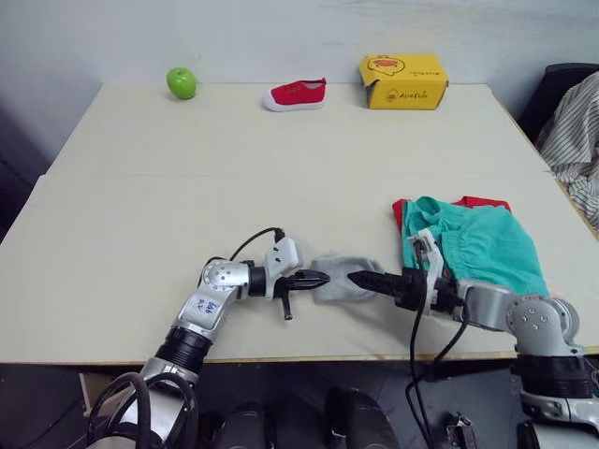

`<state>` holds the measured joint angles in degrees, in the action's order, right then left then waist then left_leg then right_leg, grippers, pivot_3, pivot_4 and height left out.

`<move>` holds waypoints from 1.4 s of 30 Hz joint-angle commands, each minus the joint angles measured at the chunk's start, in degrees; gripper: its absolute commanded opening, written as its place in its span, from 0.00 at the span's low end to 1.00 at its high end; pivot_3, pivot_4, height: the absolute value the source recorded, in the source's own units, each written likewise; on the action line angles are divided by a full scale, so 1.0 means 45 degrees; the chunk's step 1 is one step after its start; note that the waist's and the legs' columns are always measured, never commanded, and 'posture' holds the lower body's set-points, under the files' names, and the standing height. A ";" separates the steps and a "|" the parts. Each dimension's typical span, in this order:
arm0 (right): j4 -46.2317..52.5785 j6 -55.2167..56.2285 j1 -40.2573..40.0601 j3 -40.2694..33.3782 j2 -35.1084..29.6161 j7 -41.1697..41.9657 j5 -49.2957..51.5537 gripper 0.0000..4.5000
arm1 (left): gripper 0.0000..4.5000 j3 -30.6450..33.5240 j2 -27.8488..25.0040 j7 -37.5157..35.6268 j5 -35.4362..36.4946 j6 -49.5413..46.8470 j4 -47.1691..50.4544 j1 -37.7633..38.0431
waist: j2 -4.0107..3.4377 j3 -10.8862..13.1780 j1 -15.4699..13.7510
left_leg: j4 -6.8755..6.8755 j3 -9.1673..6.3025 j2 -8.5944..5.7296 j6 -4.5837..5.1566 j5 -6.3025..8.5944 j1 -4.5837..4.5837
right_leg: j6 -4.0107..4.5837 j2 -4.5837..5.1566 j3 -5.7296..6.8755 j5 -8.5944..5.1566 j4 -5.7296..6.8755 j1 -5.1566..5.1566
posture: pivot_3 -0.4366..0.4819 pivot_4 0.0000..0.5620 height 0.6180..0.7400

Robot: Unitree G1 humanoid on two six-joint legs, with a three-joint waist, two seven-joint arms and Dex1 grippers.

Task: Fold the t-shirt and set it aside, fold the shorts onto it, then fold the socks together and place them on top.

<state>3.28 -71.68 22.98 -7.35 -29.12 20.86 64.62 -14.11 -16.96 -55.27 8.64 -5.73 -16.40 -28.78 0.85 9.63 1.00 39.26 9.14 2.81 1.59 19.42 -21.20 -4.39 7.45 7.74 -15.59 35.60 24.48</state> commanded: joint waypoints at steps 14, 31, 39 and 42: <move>-0.2151 0.0507 0.1564 0.1272 0.1241 0.2800 -0.2706 0.13 | 0.00 0.0107 -0.0458 0.0108 -0.0283 0.0248 -0.0213 0.0288 | 0.0019 -0.0036 0.0154 | -0.0012 0.0003 0.0000 -0.0007 -0.0003 -0.0002 | -0.0001 -0.0004 0.0003 0.0000 0.0010 0.0001 | 0.48 0.27 1.00; 0.3116 0.3165 -0.3265 -0.7062 0.0670 -0.3625 0.6841 0.06 | 0.89 0.3269 -0.2474 -0.1366 0.5048 -0.2345 0.6051 0.1691 | -0.0062 0.0033 -0.0193 | -0.0035 0.0003 -0.0036 0.0026 0.0026 -0.0054 | -0.0034 -0.0025 0.0002 0.0018 -0.0039 0.0011 | 0.48 0.27 1.00; 0.0954 0.6036 -0.4465 -0.7414 0.0749 -0.3099 0.4184 0.06 | 1.00 0.3389 -0.1971 -0.1653 0.5809 -0.2034 0.6396 0.1659 | -0.0087 0.0047 -0.0192 | -0.0036 0.0040 -0.0031 0.0033 0.0022 -0.0048 | -0.0058 -0.0088 -0.0045 0.0031 -0.0115 0.0011 | 0.48 0.27 1.00; -0.0242 0.6645 -0.4345 -0.7700 0.0830 -0.2809 0.3697 0.06 | 1.00 0.3408 -0.2059 -0.1734 0.5815 -0.2011 0.6476 0.1621 | -0.0106 0.0057 -0.0186 | -0.0036 0.0050 -0.0025 0.0031 0.0020 -0.0045 | -0.0058 -0.0114 -0.0064 0.0031 -0.0114 0.0014 | 0.48 0.27 1.00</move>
<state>4.13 -44.42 3.00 -40.26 -25.02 6.82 82.22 0.54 -25.80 -62.50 33.61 -15.71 10.57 -20.76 0.38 9.88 0.16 39.10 9.38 2.72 1.73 19.51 -21.39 -4.66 6.86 7.43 -15.44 35.08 24.55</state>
